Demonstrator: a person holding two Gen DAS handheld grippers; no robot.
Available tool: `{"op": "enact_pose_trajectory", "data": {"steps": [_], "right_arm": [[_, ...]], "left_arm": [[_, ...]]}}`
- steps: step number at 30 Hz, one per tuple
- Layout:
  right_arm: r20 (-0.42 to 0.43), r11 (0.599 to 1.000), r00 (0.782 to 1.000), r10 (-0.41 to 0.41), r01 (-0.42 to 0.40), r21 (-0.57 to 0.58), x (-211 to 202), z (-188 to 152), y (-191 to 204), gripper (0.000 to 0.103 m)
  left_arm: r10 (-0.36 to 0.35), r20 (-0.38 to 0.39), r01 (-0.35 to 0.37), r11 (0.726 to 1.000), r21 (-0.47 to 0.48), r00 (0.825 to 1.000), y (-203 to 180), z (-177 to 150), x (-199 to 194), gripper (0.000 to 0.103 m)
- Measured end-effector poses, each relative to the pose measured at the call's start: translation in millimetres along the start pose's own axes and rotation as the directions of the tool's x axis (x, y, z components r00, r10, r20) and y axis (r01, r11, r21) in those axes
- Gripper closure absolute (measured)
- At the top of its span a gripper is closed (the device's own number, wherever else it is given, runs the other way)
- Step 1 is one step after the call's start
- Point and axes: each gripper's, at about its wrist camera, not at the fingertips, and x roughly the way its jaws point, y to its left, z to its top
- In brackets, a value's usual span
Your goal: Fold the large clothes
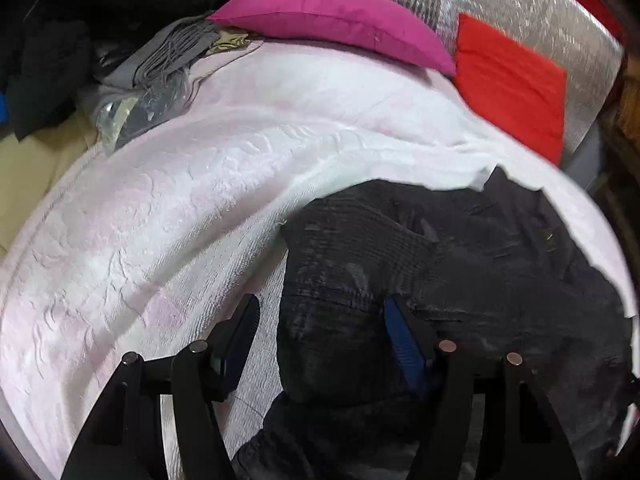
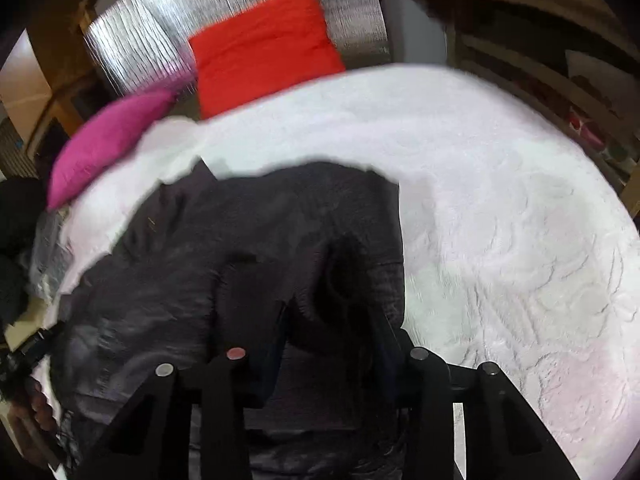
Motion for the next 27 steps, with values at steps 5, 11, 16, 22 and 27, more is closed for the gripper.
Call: {"op": "enact_pose_trajectory", "data": {"steps": [5,11,16,22,27], "right_arm": [[0.015,1.000,1.000,0.026,-0.026,0.017,-11,1,-1,0.055],[0.068,0.990,0.991,0.112,-0.117,0.083,-41,3,-16,0.029],[0.024,0.984,0.991,0.130,-0.132,0.116,-38,2,-26,0.028],[-0.065,0.993,0.992,0.107,-0.103,0.064,-16,-9,-11,0.037],[-0.013,1.000,1.000,0.023,-0.023,-0.019,-28,-13,4,0.050]], "left_arm": [[0.018,-0.025,-0.018,1.000,0.018,1.000,0,-3,-7,0.033],[-0.030,0.032,0.029,0.999,0.033,0.999,8,-6,-45,0.023],[-0.047,0.044,0.041,0.990,0.132,0.998,4,-23,-63,0.019],[0.007,-0.040,0.003,0.972,0.233,0.999,-4,-41,-36,0.019],[-0.008,0.019,0.004,0.972,0.234,1.000,-3,-38,-53,0.019]]}}
